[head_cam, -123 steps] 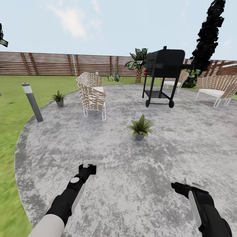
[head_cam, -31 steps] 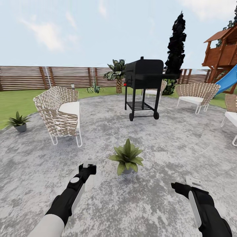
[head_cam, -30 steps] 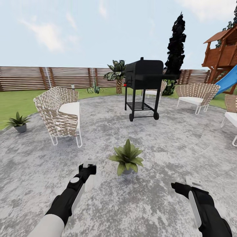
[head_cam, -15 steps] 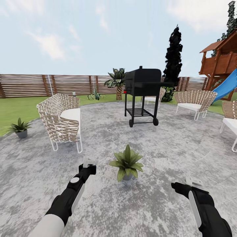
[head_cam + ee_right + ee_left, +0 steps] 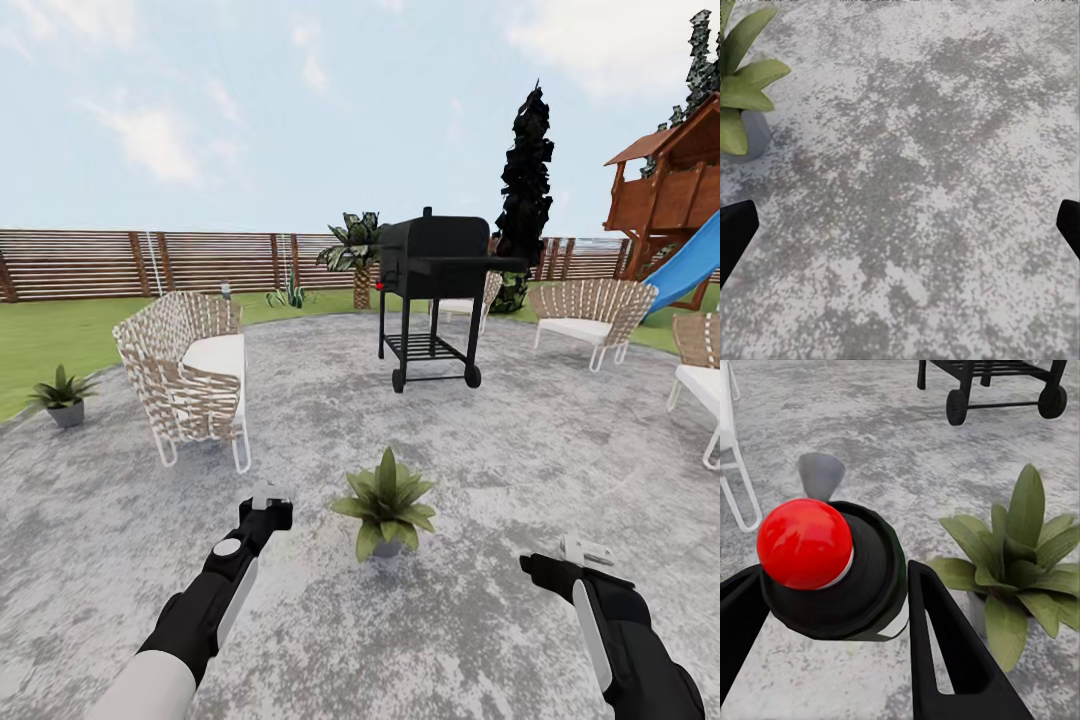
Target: Pick up the pesticide atomizer in the garden and spray insectifuge to fully cover both potted plants in the garden.
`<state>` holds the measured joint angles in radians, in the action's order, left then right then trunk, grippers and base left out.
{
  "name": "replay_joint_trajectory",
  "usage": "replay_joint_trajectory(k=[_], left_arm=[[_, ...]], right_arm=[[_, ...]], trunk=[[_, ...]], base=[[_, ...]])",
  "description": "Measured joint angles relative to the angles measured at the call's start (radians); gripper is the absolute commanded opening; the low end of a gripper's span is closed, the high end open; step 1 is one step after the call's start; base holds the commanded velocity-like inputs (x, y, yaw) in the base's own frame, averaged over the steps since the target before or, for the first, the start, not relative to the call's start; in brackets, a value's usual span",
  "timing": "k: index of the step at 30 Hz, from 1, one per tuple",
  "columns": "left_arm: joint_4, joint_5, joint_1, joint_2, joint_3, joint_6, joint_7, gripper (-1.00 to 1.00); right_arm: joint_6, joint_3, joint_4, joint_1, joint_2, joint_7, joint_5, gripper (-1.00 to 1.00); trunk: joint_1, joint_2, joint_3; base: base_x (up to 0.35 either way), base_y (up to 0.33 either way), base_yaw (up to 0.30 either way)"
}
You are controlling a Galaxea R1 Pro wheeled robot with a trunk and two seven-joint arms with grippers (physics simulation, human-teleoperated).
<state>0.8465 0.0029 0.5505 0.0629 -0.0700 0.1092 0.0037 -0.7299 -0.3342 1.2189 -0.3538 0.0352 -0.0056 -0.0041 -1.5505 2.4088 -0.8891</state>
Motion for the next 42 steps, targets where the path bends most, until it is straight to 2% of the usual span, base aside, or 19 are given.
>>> replay_joint_trajectory(k=[42], left_arm=[[0.000, 0.000, 0.000, 0.000, 0.000, 0.000, 0.000, -1.00]], right_arm=[[0.000, 0.000, 0.000, 0.000, 0.000, 0.000, 0.000, 1.00]], trunk=[[0.161, -0.294, 0.132]], base=[[0.000, 0.000, 0.000]])
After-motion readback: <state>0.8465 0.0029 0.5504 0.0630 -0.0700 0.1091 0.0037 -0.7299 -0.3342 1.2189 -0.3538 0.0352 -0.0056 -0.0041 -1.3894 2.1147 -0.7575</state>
